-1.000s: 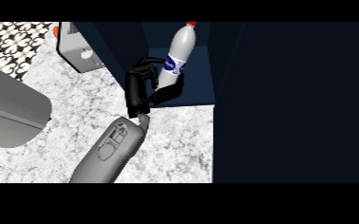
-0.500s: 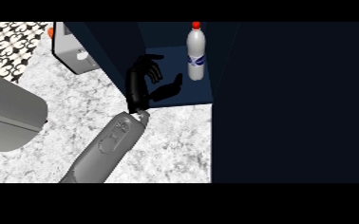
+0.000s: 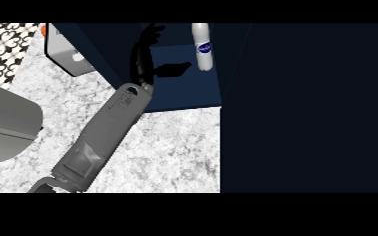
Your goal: Pick up the bottled water, place it into the cabinet and close the cabinet
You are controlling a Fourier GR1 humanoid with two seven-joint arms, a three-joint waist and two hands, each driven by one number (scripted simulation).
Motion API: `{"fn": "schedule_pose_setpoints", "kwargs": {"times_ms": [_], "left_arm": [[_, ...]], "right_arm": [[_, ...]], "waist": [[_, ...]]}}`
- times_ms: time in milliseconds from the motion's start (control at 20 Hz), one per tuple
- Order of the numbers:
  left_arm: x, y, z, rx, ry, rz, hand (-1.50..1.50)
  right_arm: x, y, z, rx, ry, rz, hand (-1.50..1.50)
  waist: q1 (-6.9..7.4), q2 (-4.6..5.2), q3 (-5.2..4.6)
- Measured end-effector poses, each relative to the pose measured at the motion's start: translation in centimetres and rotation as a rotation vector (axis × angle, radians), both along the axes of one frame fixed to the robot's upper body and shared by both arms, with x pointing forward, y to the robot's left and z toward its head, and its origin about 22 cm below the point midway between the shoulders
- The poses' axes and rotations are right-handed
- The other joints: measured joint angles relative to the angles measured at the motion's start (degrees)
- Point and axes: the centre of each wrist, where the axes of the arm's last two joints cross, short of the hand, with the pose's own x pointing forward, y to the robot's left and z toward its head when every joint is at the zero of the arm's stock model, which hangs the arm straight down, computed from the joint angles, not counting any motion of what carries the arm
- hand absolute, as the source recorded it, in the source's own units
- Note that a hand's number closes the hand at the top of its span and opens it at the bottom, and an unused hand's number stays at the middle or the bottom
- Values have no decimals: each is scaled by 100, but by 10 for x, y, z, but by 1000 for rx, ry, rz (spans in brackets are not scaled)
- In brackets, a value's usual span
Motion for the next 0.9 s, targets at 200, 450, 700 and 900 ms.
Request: {"fn": "schedule_pose_setpoints", "kwargs": {"times_ms": [200,450,700,900], "left_arm": [[6,-3,-3,-13,15,0,-150],[11,-5,-2,-84,-16,-52,-150],[14,-9,3,-191,-98,-125,-150],[15,-12,5,-278,-155,-228,-150]], "right_arm": [[2,3,-1,1,0,-1,-150],[-1,1,1,-4,1,-8,-150],[-2,2,-2,-7,-5,-23,-150],[-6,-5,0,-14,-6,-32,-150]], "waist": [[42,-38,14],[88,-68,23],[164,-67,10],[212,-69,13]]}}
